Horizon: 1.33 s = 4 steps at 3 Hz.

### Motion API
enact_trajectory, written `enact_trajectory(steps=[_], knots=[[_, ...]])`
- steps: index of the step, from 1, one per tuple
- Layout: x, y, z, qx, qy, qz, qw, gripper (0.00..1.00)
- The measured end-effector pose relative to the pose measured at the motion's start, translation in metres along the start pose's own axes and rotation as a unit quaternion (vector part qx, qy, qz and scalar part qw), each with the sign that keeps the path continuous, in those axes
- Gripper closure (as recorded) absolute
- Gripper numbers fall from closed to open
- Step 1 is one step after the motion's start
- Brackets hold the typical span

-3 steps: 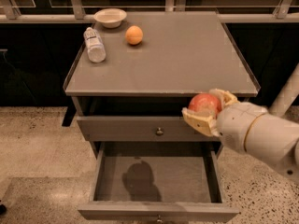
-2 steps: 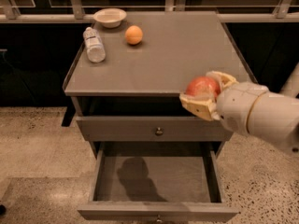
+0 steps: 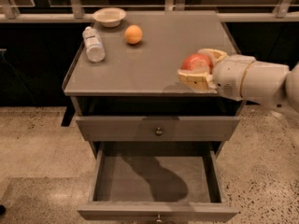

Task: Pick apple from middle drawer and place on counter

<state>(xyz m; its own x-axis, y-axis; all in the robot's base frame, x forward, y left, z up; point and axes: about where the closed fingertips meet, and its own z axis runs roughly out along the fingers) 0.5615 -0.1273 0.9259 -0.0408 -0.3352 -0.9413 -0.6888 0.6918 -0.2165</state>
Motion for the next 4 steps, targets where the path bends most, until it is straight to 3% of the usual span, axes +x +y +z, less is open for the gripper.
enact_trajectory(steps=[2,4], knots=[[0.003,-0.033,0.064,-0.045,-0.004,0.012,0.9989,1.00],[0.007,-0.049,0.103,-0.056,0.013,0.016,0.9982,1.00]])
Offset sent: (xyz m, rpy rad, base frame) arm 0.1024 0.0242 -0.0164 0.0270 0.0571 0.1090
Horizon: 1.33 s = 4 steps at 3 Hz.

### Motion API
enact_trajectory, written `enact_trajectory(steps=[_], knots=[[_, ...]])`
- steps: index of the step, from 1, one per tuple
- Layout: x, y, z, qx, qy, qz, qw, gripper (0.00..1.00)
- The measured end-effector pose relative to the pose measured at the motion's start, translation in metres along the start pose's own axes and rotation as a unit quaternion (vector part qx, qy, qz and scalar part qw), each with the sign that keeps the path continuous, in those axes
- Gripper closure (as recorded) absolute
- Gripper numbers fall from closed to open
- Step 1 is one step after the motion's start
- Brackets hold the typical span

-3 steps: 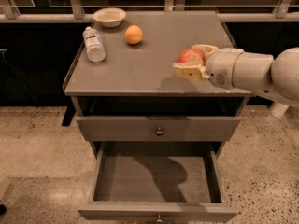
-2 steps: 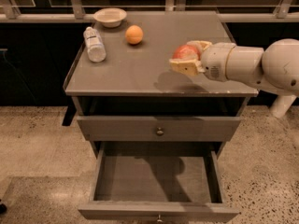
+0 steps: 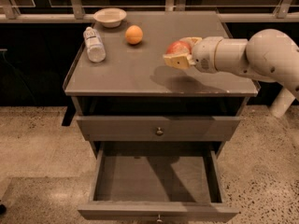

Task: Pick apple from middle drawer and place on counter

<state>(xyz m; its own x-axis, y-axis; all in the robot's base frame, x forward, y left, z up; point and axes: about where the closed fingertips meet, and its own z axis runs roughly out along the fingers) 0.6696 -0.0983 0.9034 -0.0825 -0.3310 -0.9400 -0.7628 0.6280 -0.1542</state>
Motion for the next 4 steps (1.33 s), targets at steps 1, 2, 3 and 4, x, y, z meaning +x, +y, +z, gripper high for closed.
enact_trajectory(steps=[1,2,3,4], knots=[[0.011,-0.015,0.010,0.007,0.004,0.016,0.9998,1.00],[0.024,-0.025,0.021,0.012,0.013,0.025,0.9995,1.00],[0.024,-0.025,0.021,0.012,0.013,0.025,0.9995,0.81],[0.024,-0.025,0.021,0.012,0.013,0.025,0.9995,0.58]])
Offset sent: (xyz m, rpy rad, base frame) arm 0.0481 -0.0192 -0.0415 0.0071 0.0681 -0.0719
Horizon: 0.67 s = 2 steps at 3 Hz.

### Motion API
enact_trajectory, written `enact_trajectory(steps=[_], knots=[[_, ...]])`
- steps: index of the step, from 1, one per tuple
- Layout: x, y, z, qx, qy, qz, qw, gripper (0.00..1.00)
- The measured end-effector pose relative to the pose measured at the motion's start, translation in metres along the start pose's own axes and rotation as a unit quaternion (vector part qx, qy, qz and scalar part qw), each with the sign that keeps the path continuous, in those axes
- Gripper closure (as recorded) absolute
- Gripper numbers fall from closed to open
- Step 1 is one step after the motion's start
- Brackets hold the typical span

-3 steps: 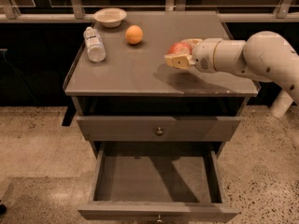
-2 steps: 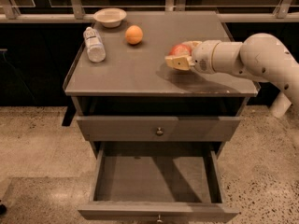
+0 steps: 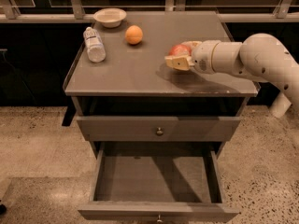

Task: Pick apple from middle drawer and place on counter

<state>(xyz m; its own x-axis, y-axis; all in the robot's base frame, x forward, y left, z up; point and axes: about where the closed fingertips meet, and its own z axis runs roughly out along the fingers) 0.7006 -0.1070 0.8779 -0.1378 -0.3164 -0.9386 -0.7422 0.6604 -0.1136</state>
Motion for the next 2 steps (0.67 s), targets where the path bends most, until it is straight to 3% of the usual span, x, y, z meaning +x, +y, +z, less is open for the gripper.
enact_trajectory(steps=[2], knots=[[0.0000,0.0000,0.0000,0.000,0.000,0.000,1.0000,0.11]])
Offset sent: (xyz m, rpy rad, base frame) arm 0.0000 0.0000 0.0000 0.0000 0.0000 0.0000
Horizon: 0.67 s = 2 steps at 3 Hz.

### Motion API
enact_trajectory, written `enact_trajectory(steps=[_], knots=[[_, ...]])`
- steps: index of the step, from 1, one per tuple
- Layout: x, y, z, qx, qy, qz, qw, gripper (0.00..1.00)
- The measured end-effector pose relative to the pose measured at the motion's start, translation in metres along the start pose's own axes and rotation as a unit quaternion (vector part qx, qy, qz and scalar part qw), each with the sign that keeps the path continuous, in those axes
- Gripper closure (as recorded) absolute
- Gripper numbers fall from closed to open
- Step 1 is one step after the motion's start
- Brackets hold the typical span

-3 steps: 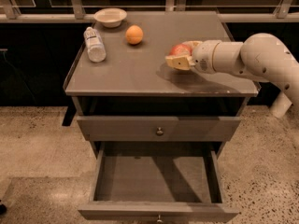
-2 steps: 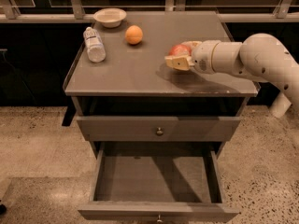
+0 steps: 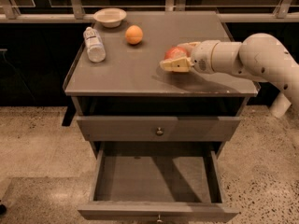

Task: Pick apple from middle drawer and place on counter

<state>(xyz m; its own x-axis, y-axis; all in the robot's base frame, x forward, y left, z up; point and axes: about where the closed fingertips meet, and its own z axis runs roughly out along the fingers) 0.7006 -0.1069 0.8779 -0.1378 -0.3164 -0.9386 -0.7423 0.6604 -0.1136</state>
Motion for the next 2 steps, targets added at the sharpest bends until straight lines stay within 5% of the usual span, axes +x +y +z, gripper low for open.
enact_trajectory(steps=[1,2], knots=[[0.0000,0.0000,0.0000,0.000,0.000,0.000,1.0000,0.00],[0.0000,0.0001,0.0001,0.000,0.000,0.000,1.0000,0.00]])
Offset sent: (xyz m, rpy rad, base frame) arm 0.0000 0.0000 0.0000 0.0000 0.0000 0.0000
